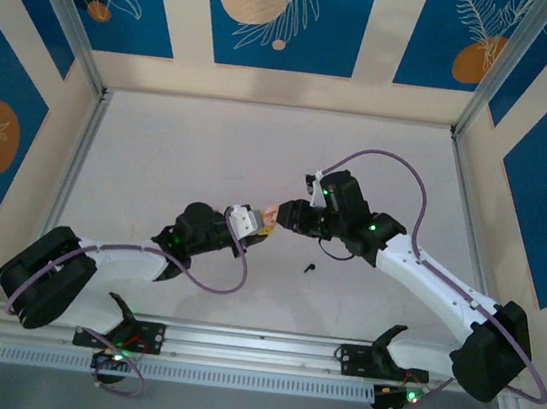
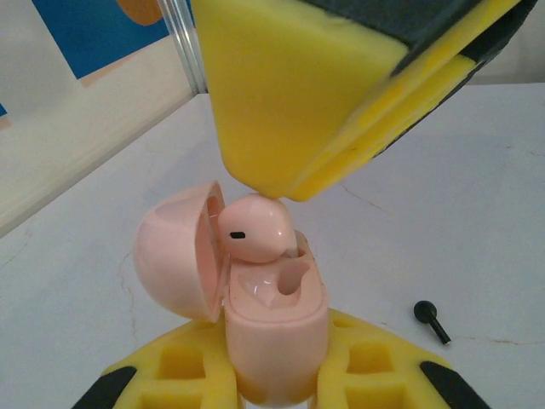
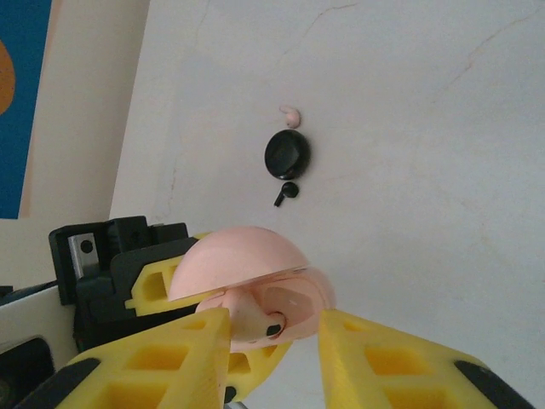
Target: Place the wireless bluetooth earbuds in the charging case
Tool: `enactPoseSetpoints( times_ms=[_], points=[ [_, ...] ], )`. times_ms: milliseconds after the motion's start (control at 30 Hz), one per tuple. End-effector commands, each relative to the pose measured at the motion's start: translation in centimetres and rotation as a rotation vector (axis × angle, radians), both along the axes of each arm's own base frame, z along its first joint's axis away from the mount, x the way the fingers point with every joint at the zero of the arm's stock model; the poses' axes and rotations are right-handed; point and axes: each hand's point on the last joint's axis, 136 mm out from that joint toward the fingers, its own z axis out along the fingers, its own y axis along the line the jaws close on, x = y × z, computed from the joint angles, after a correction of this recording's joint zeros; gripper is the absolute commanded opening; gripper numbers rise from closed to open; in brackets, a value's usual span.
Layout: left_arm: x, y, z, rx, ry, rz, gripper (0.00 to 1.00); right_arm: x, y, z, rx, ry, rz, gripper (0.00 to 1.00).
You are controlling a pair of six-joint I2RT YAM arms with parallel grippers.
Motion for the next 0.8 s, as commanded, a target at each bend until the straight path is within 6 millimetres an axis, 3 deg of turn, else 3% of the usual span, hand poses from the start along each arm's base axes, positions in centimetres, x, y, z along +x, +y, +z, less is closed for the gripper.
enactPoseSetpoints(
  times_ms=[0,133,433,767],
  points=[
    [-0.8,-0.4,1.9,-0.032,-0.064,-0.035,0.08,0.6,-0.2,-0.1,-0.017,0.012,-0.026,0.33],
    [-0.8,-0.3,1.9,-0.029,-0.067,-0.033,0.08,0.3,0.5,0.6,0.011,-0.014,0.015,0.33],
    [-0.8,-0.3,1.8,-0.022,-0.067,-0.032,0.08,-0.8,-0.5,2.3,-0.004,-0.091,0.073,0.34],
    [-0.8,-0.3,1.8,-0.026,-0.066,-0.037,0.08,-0.8,0.6,2.3,0.005,-0.068,0.137,0.34]
  ],
)
